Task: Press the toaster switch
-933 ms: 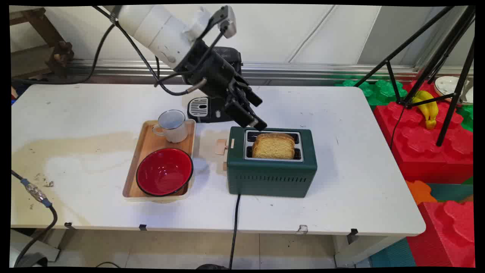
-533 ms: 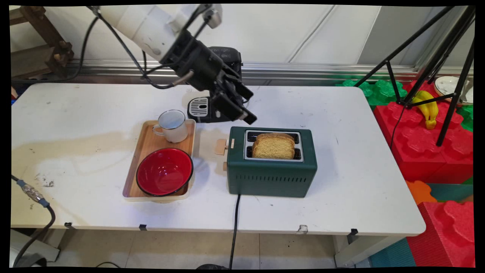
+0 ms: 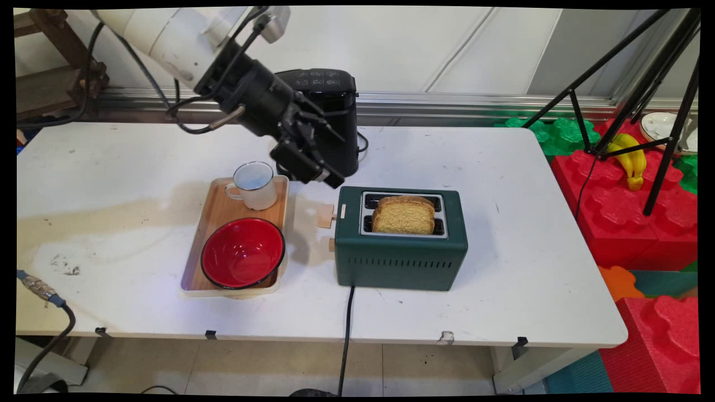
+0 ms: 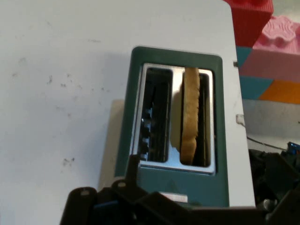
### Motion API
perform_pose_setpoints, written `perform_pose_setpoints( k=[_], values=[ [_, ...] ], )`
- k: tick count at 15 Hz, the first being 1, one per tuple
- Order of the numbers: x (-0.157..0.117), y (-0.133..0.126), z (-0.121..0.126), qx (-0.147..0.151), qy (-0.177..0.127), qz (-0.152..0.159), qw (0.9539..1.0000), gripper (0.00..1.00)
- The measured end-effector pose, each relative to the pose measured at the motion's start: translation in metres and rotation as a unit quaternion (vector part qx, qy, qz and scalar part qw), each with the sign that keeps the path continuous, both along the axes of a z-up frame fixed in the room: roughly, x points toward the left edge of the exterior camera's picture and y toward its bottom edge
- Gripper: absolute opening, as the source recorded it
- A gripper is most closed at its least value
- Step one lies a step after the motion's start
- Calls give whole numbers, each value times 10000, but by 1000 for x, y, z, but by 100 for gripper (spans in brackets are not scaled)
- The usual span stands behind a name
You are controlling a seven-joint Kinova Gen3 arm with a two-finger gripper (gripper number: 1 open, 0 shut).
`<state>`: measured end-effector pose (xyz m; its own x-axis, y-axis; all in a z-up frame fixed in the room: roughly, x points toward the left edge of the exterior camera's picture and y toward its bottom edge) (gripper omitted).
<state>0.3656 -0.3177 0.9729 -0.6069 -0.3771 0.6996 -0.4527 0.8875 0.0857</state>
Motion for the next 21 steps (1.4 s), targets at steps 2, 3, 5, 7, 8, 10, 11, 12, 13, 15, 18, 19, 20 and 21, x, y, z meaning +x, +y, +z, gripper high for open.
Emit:
perform_pose_setpoints(
  k=[2, 3, 5, 7, 8, 10, 11, 12, 13, 15, 18, 19, 20, 21],
  values=[
    [4, 6, -2, 26, -58, -3, 10000, 100],
    [5, 8, -3, 35, -86, -2, 10000, 100],
    [6, 11, -6, 56, -142, -9, 9999, 100],
    [6, 14, -9, 80, -204, -3, 9998, 100],
    [7, 15, -11, 89, -235, 1, 9997, 100],
    [8, 16, -15, 99, -285, 6, 9995, 100],
    [8, 16, -16, 102, -303, 6, 9995, 100],
    [8, 17, -17, 104, -320, 6, 9994, 100],
    [8, 17, -18, 107, -333, 6, 9994, 0],
    [8, 17, -21, 116, -354, 9, 9993, 0],
    [8, 17, -25, 164, -419, 33, 9990, 0],
    [7, 17, -27, 192, -451, 38, 9988, 0],
    [7, 18, -29, 218, -478, 44, 9986, 0],
    [7, 17, -31, 235, -496, 48, 9985, 0]
  ],
)
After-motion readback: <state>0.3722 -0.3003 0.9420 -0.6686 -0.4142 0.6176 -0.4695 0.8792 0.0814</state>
